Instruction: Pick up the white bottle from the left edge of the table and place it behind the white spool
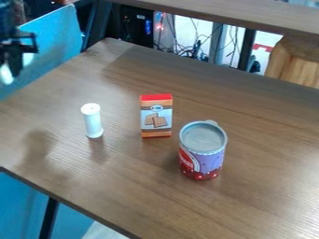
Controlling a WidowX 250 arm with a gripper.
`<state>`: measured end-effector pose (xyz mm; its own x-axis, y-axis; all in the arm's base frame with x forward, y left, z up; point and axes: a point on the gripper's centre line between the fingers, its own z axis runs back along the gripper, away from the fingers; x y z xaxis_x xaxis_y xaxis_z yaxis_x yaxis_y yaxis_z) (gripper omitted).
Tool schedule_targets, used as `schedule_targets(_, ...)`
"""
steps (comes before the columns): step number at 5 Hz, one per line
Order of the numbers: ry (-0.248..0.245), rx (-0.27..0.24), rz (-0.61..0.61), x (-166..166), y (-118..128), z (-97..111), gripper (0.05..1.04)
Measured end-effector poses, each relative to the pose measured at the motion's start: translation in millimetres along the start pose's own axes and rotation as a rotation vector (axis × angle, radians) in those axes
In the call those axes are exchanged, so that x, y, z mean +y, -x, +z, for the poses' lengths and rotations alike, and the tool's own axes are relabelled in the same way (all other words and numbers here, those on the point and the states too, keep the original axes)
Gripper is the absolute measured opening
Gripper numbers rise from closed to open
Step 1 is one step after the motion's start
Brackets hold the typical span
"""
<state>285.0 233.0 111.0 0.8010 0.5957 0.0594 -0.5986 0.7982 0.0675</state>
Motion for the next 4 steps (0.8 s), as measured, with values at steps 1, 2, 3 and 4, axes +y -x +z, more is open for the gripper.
schedule_targets(1, -0.005, 0.025, -0.04, -14.7, -5.2, -7.3, 0.307)
schedule_targets(2, -0.027, 0.044, -0.037, -22.1, -13.2, -18.1, 0.307)
schedule_targets(3, -0.043, 0.061, -0.066, -39.0, -18.8, -25.0, 0.307)
schedule_targets(4, -0.054, 0.079, -0.104, -56.9, -28.4, -33.7, 0.307)
